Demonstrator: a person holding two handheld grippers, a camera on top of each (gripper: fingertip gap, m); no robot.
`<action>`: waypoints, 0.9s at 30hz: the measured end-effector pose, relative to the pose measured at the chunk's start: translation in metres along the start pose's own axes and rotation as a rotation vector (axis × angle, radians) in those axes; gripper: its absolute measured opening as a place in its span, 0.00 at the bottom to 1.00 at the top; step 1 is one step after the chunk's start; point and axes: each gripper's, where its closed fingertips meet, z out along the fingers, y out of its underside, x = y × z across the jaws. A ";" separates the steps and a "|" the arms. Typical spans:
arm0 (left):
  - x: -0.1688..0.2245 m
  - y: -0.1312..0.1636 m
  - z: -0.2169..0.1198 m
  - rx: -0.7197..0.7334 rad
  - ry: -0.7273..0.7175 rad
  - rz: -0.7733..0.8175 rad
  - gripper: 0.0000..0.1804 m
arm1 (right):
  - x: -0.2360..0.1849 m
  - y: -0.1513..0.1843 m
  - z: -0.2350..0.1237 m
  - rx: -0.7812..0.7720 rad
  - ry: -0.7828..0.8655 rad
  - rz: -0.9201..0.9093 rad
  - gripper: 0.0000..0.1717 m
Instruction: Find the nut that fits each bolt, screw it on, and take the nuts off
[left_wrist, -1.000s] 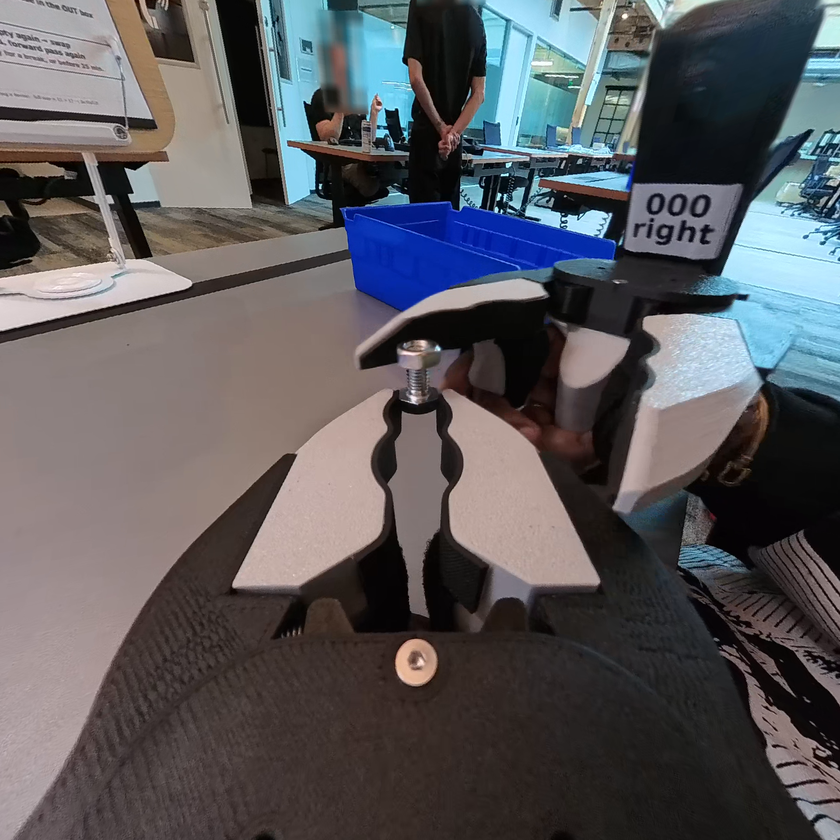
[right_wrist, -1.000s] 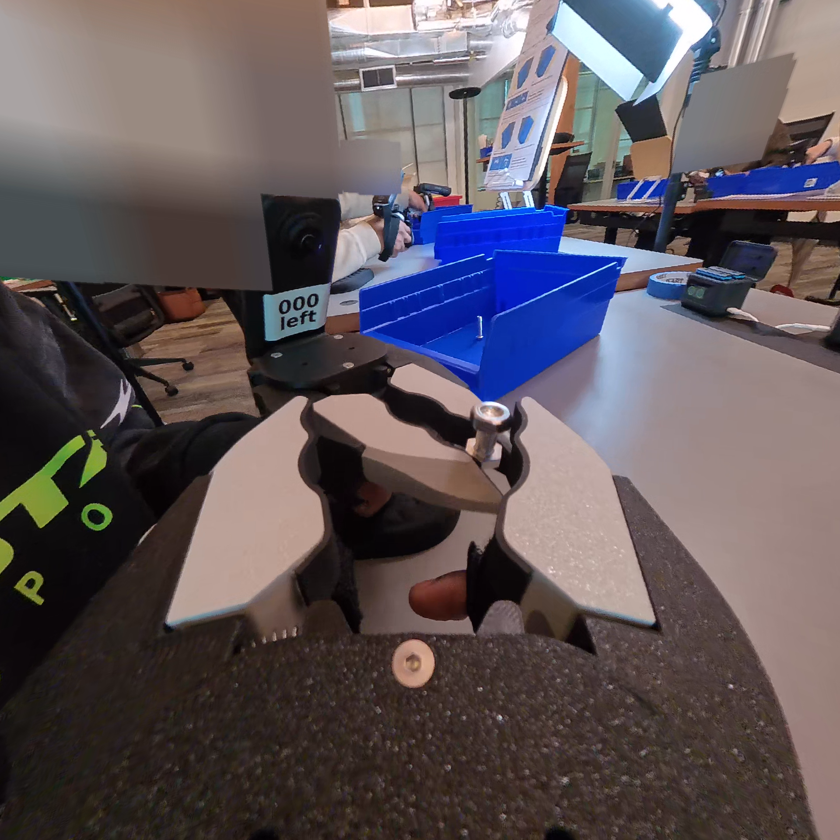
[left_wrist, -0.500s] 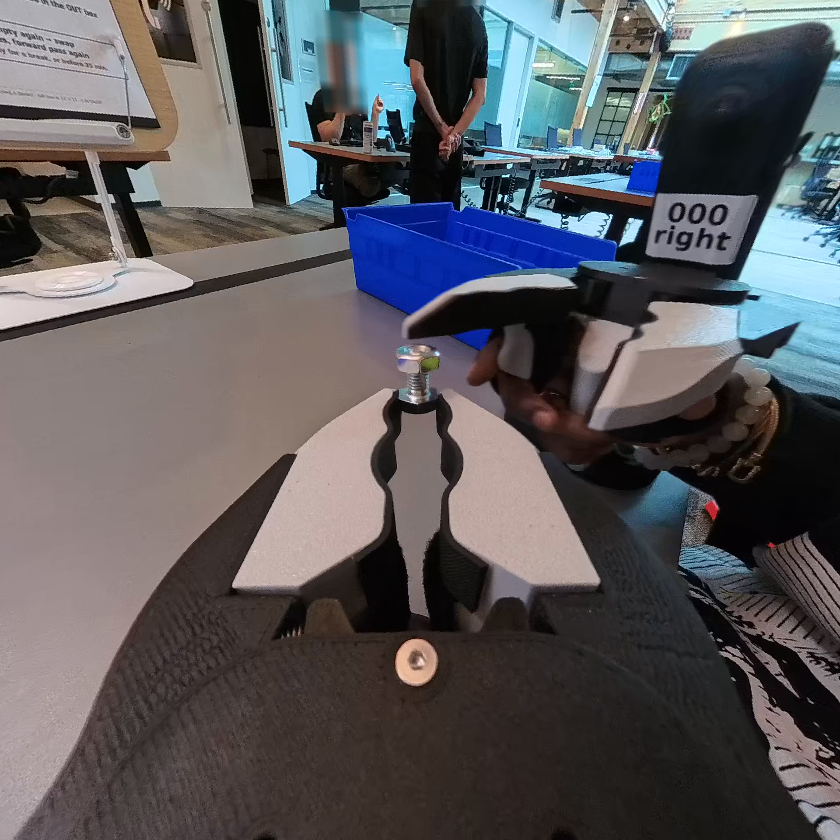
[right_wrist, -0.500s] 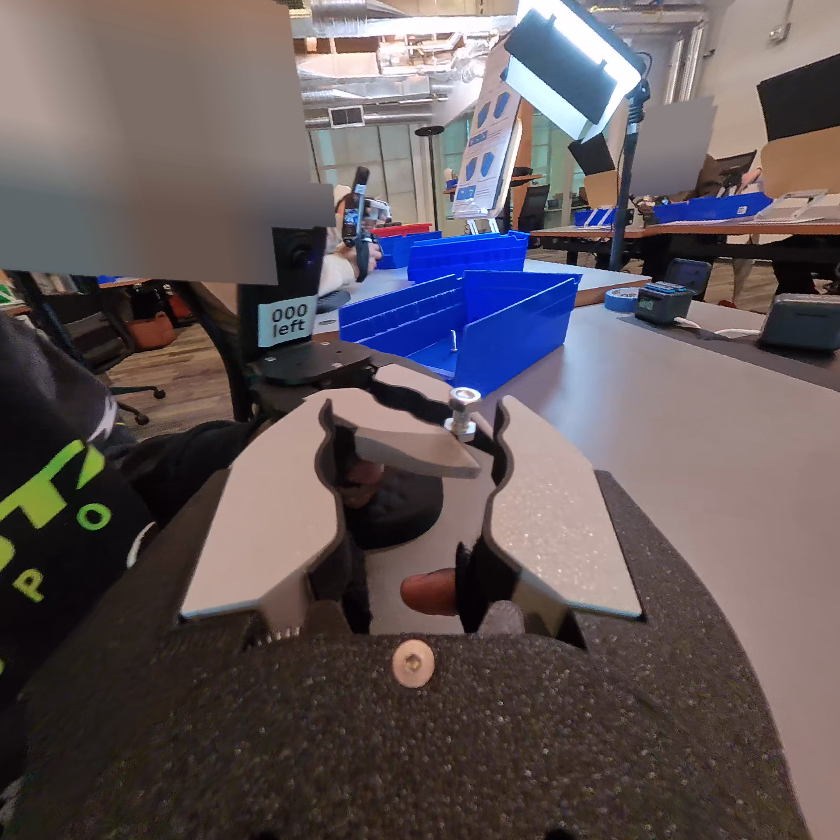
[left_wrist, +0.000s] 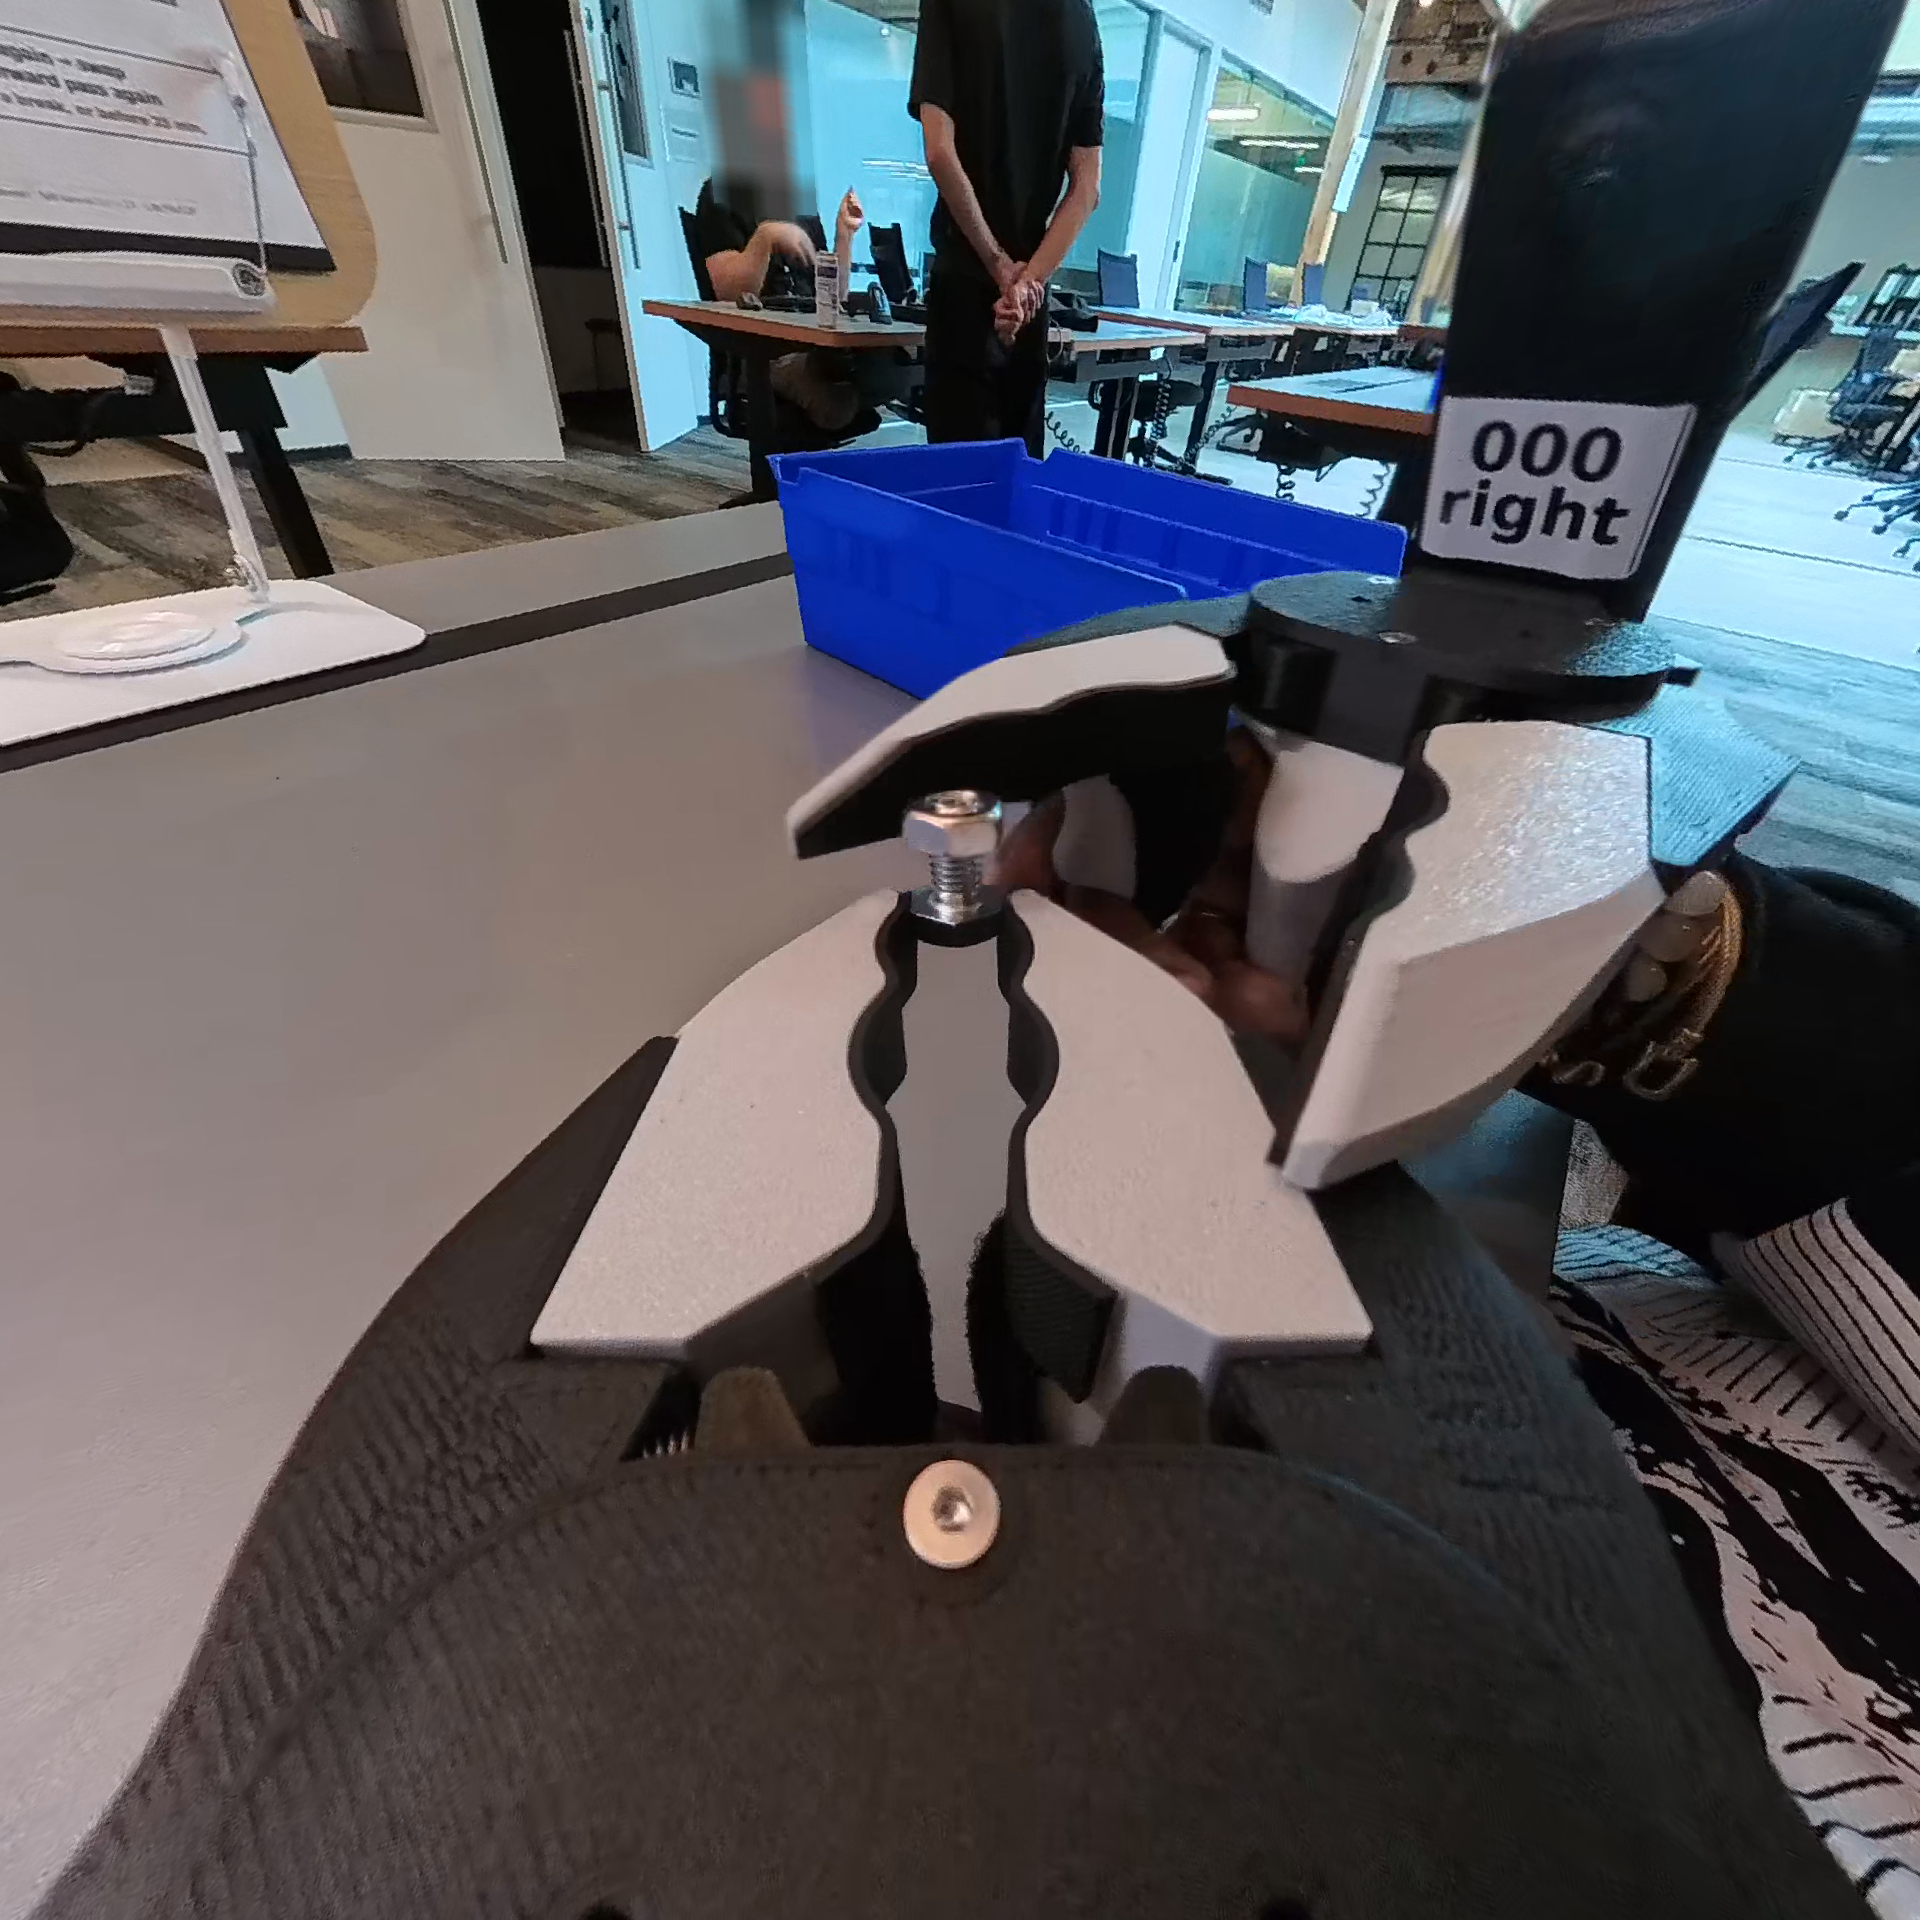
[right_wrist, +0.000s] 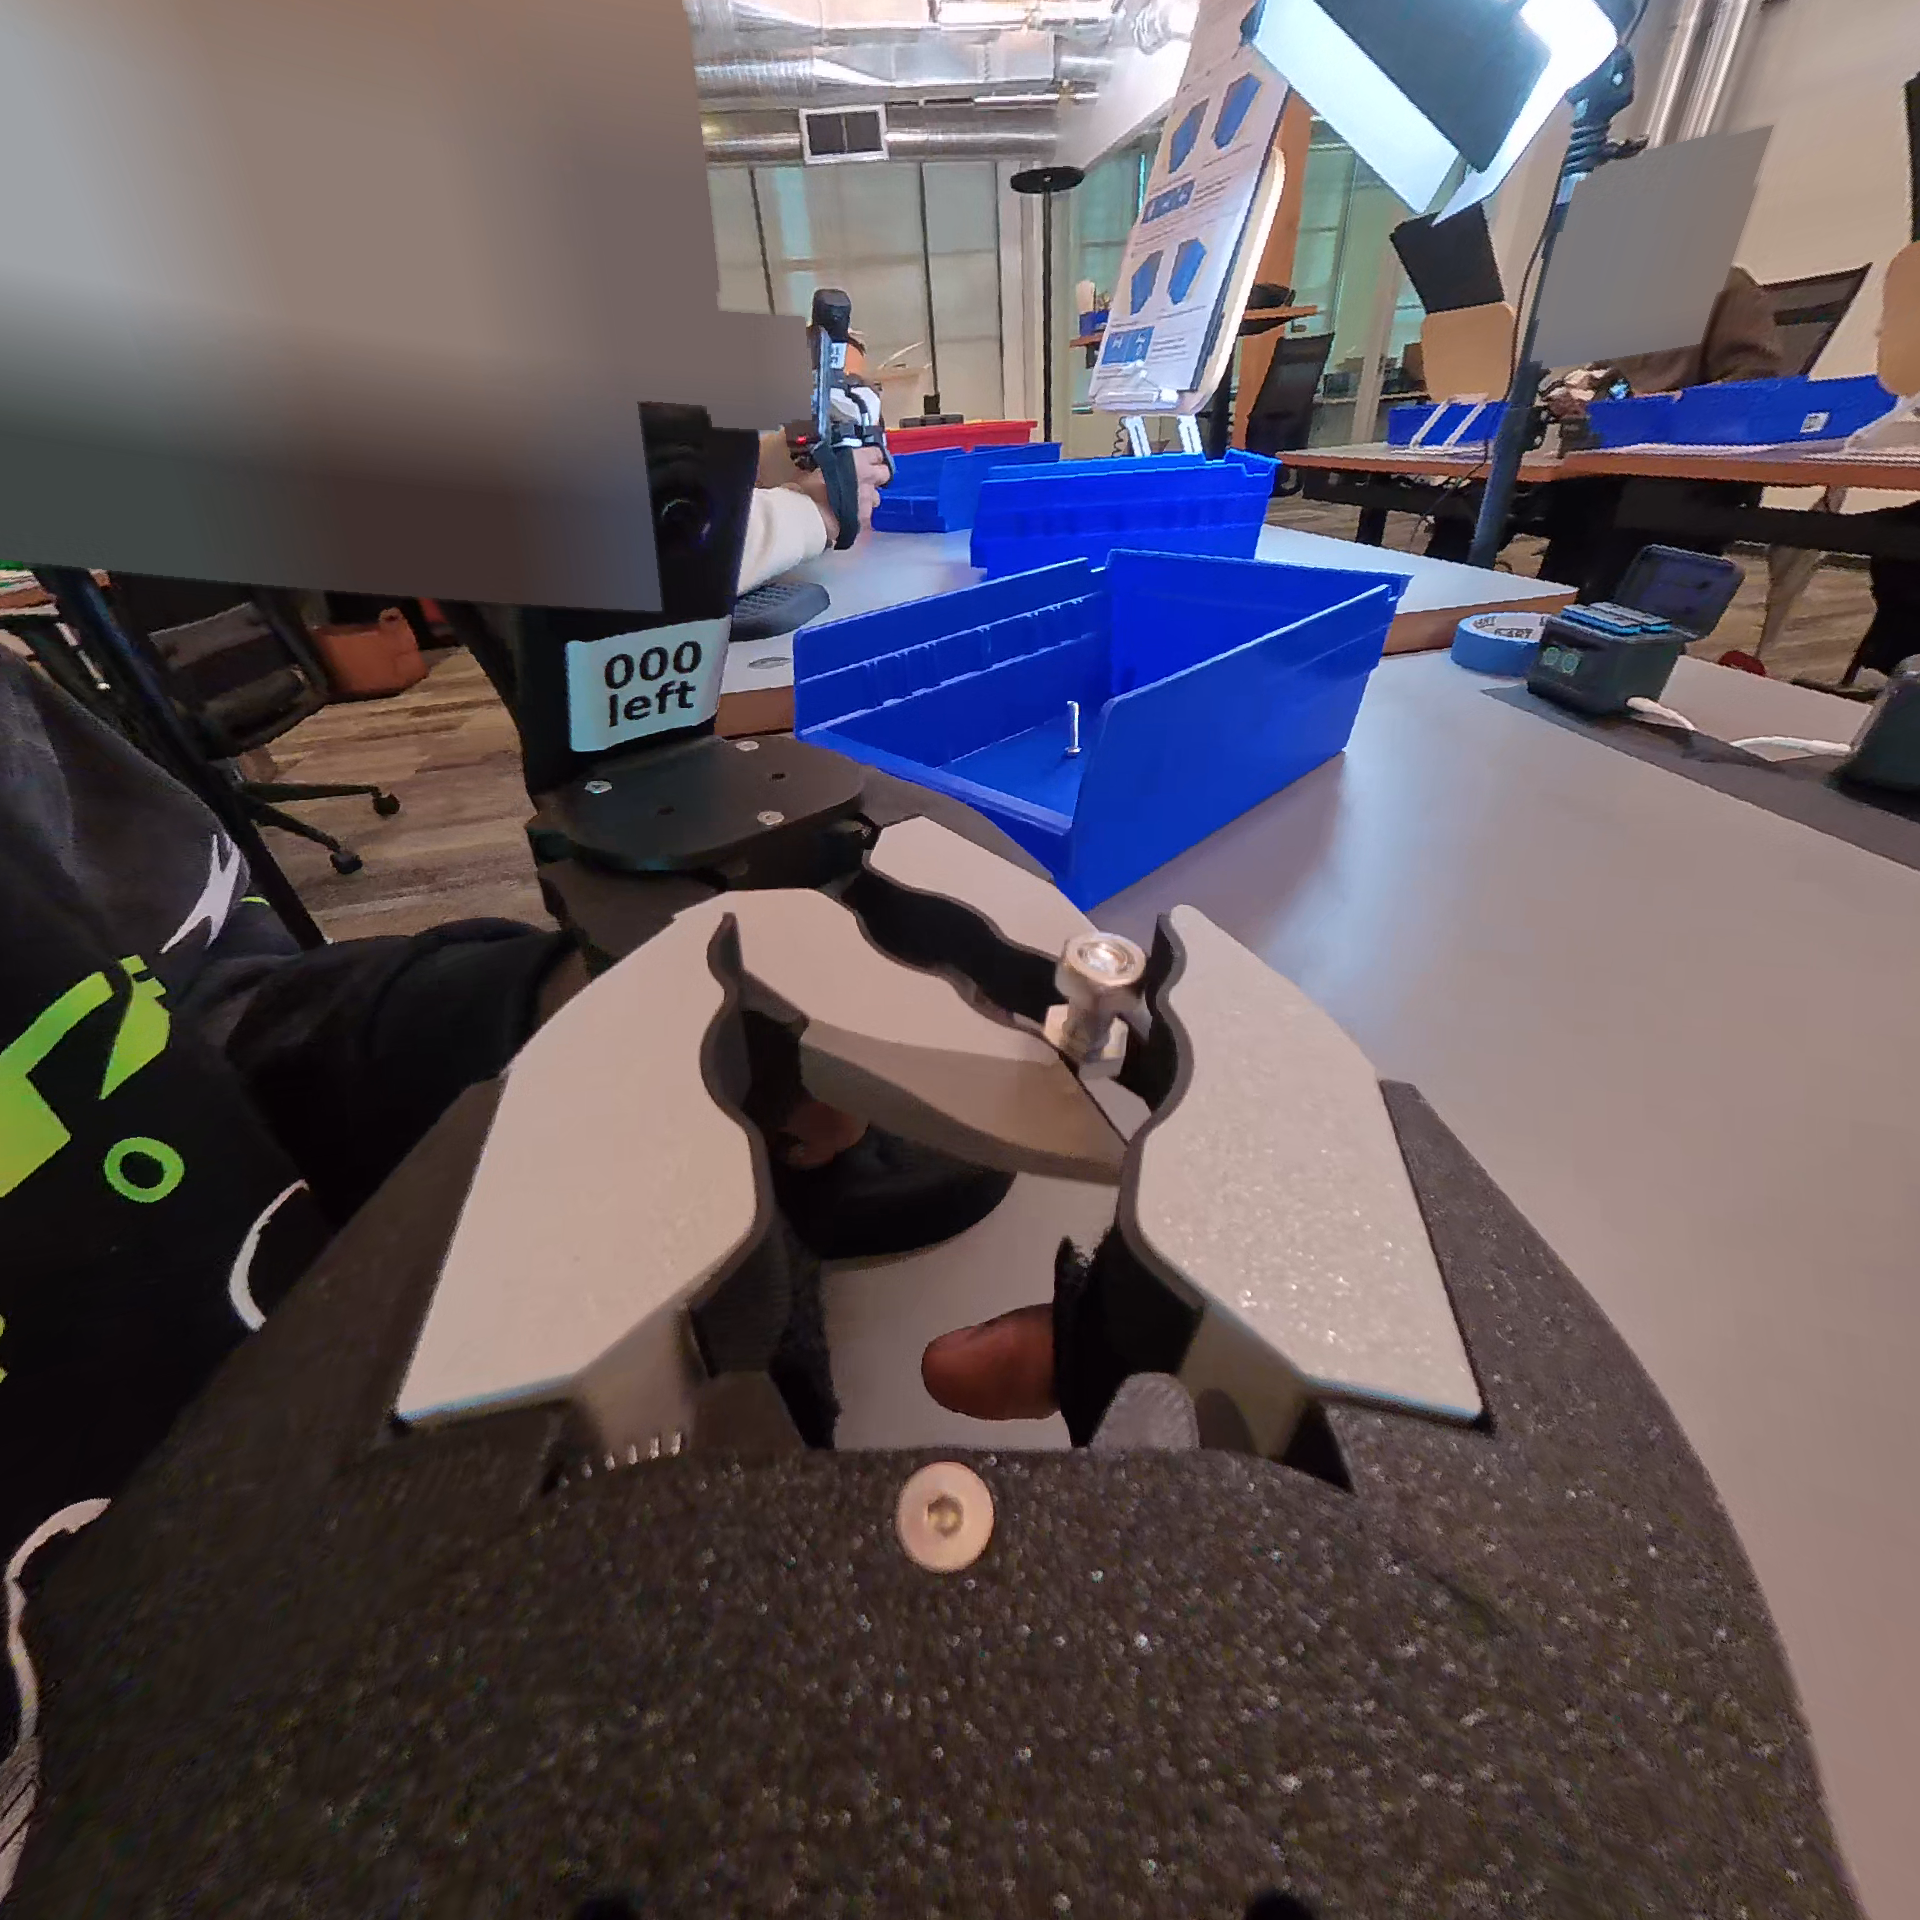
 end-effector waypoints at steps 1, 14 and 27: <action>-0.001 0.000 0.000 0.001 -0.004 -0.002 0.08 | 0.000 0.000 -0.003 0.003 0.009 0.002 0.43; -0.003 0.000 0.000 0.004 -0.019 -0.010 0.08 | 0.004 -0.009 -0.030 0.091 0.054 0.029 0.24; 0.001 0.002 0.002 -0.015 0.004 0.008 0.08 | 0.005 0.000 0.001 0.041 -0.011 0.054 0.37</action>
